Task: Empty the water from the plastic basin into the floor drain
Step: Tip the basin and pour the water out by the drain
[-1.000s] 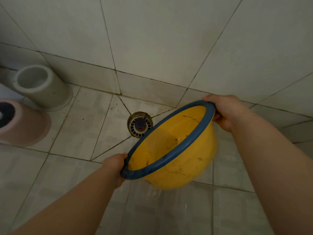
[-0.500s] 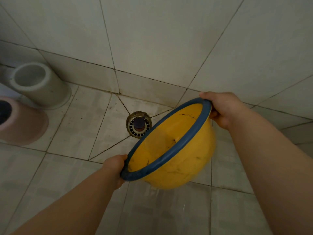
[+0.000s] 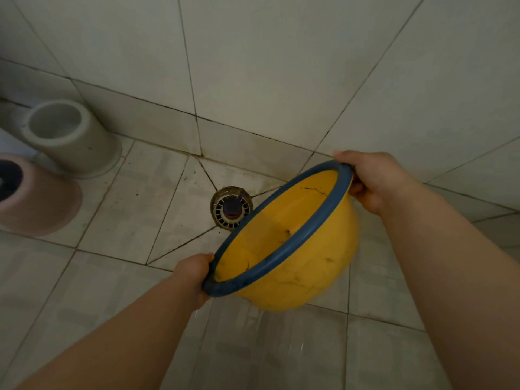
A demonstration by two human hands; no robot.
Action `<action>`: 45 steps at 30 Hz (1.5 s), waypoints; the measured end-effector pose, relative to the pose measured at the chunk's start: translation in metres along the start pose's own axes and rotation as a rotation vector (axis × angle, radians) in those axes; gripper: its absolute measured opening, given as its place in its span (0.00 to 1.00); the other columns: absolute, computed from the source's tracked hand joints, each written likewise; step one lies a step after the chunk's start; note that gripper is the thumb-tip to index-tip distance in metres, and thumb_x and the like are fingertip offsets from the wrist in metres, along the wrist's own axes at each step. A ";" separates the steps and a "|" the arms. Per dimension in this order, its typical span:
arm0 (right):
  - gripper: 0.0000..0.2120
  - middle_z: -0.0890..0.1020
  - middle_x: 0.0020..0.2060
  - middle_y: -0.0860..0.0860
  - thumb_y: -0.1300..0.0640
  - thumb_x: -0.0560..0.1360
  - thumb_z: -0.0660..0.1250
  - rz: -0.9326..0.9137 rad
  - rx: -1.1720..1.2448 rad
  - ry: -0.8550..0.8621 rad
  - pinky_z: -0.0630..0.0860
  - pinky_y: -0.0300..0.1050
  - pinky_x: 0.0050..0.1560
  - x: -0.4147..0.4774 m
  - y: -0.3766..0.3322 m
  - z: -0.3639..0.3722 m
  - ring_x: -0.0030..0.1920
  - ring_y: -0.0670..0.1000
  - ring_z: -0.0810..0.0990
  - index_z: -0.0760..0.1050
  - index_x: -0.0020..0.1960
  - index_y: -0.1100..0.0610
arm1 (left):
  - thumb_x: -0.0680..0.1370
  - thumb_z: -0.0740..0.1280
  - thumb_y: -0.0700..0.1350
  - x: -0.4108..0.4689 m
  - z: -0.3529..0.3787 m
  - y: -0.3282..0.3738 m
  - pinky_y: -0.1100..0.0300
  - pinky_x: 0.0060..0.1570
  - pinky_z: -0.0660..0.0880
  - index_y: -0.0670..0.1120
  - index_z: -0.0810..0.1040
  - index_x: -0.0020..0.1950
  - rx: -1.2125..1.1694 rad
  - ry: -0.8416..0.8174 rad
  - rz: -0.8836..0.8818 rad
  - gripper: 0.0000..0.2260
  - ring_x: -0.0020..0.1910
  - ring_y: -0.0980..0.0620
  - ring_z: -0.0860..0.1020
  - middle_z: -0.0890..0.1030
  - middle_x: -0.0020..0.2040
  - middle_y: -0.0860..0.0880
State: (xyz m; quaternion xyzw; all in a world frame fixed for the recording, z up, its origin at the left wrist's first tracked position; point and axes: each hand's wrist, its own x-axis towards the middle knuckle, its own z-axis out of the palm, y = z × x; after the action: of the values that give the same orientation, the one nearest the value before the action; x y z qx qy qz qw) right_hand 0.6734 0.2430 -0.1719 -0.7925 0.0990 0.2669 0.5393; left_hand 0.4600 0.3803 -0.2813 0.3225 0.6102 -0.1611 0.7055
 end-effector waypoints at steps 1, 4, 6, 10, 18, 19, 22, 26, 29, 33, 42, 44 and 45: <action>0.11 0.67 0.28 0.53 0.57 0.72 0.69 0.000 -0.003 0.000 0.60 0.34 0.19 0.000 -0.001 0.000 0.27 0.48 0.63 0.70 0.33 0.57 | 0.84 0.52 0.44 0.000 0.001 0.001 0.48 0.69 0.65 0.35 0.65 0.71 0.000 -0.001 -0.003 0.20 0.70 0.39 0.68 0.69 0.72 0.38; 0.11 0.67 0.28 0.53 0.57 0.72 0.69 -0.005 -0.019 0.006 0.61 0.34 0.19 0.001 -0.003 0.001 0.27 0.49 0.63 0.70 0.33 0.57 | 0.84 0.49 0.45 -0.001 0.004 0.004 0.49 0.72 0.59 0.35 0.61 0.74 -0.011 -0.027 -0.034 0.21 0.73 0.41 0.64 0.64 0.75 0.38; 0.11 0.67 0.28 0.53 0.57 0.72 0.69 -0.008 -0.017 0.009 0.61 0.34 0.19 0.001 -0.004 0.002 0.27 0.49 0.63 0.70 0.33 0.57 | 0.84 0.49 0.45 0.001 0.005 0.004 0.49 0.72 0.59 0.35 0.61 0.74 -0.021 -0.037 -0.037 0.21 0.73 0.41 0.64 0.64 0.75 0.38; 0.11 0.67 0.28 0.53 0.57 0.72 0.69 -0.008 -0.022 0.008 0.61 0.33 0.19 0.002 -0.005 0.004 0.27 0.49 0.62 0.71 0.34 0.57 | 0.84 0.51 0.45 0.003 0.003 0.003 0.49 0.69 0.64 0.35 0.64 0.72 -0.037 -0.017 -0.033 0.21 0.71 0.40 0.67 0.68 0.73 0.39; 0.11 0.65 0.28 0.53 0.57 0.72 0.69 -0.013 -0.028 0.003 0.60 0.34 0.19 0.001 -0.006 0.011 0.27 0.48 0.61 0.70 0.33 0.57 | 0.84 0.49 0.46 0.009 0.001 0.003 0.49 0.73 0.59 0.35 0.61 0.74 -0.064 -0.054 -0.059 0.21 0.74 0.41 0.63 0.64 0.75 0.39; 0.11 0.66 0.28 0.53 0.57 0.72 0.69 -0.014 -0.031 0.003 0.60 0.34 0.19 0.000 -0.006 0.012 0.27 0.48 0.61 0.70 0.33 0.57 | 0.84 0.50 0.45 0.011 0.000 0.002 0.49 0.71 0.61 0.36 0.63 0.73 -0.062 -0.045 -0.048 0.21 0.72 0.40 0.65 0.66 0.74 0.38; 0.10 0.66 0.28 0.53 0.57 0.72 0.69 -0.015 -0.040 0.007 0.60 0.35 0.19 0.000 -0.007 0.014 0.27 0.48 0.62 0.71 0.34 0.58 | 0.83 0.53 0.45 0.012 -0.001 0.000 0.48 0.62 0.68 0.34 0.67 0.70 -0.056 -0.007 -0.012 0.19 0.68 0.39 0.70 0.71 0.70 0.38; 0.11 0.66 0.28 0.53 0.58 0.72 0.68 -0.016 -0.034 0.008 0.60 0.34 0.19 0.000 -0.008 0.015 0.26 0.48 0.61 0.71 0.33 0.58 | 0.83 0.54 0.44 0.012 0.000 -0.002 0.48 0.59 0.70 0.34 0.68 0.69 -0.061 -0.005 -0.014 0.19 0.68 0.38 0.71 0.72 0.69 0.37; 0.11 0.65 0.28 0.53 0.58 0.72 0.68 -0.019 -0.034 0.012 0.60 0.33 0.18 0.000 -0.009 0.016 0.27 0.48 0.61 0.70 0.33 0.58 | 0.83 0.54 0.44 0.014 0.001 -0.003 0.47 0.62 0.69 0.34 0.67 0.70 -0.063 -0.009 -0.025 0.19 0.68 0.38 0.70 0.71 0.70 0.36; 0.12 0.65 0.27 0.52 0.58 0.72 0.68 -0.018 -0.025 0.022 0.59 0.33 0.17 0.001 -0.009 0.019 0.26 0.48 0.60 0.70 0.32 0.58 | 0.83 0.54 0.44 0.016 0.000 -0.003 0.47 0.62 0.69 0.34 0.66 0.71 -0.083 -0.036 -0.027 0.20 0.69 0.38 0.70 0.70 0.71 0.36; 0.11 0.65 0.28 0.52 0.58 0.72 0.68 -0.025 0.003 0.005 0.59 0.35 0.17 0.003 -0.013 0.026 0.25 0.47 0.60 0.70 0.33 0.57 | 0.84 0.52 0.45 0.016 -0.001 0.003 0.48 0.66 0.66 0.35 0.65 0.71 -0.088 -0.058 -0.040 0.20 0.69 0.39 0.69 0.70 0.71 0.38; 0.11 0.64 0.27 0.51 0.58 0.72 0.68 -0.030 0.006 0.009 0.59 0.34 0.17 0.003 -0.014 0.027 0.24 0.46 0.61 0.70 0.33 0.57 | 0.84 0.52 0.45 0.018 -0.001 0.006 0.49 0.68 0.64 0.35 0.64 0.72 -0.075 -0.057 -0.042 0.20 0.71 0.40 0.67 0.68 0.72 0.38; 0.11 0.64 0.27 0.51 0.58 0.72 0.69 -0.035 0.005 0.008 0.59 0.34 0.17 0.003 -0.015 0.028 0.21 0.45 0.62 0.70 0.34 0.57 | 0.84 0.51 0.45 0.018 -0.001 0.008 0.49 0.69 0.63 0.35 0.63 0.73 -0.072 -0.058 -0.046 0.21 0.72 0.40 0.66 0.67 0.73 0.38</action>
State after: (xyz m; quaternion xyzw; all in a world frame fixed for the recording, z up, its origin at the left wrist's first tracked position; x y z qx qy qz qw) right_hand 0.6736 0.2744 -0.1694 -0.7937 0.0880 0.2542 0.5456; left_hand 0.4677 0.3895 -0.2964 0.2781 0.6022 -0.1647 0.7300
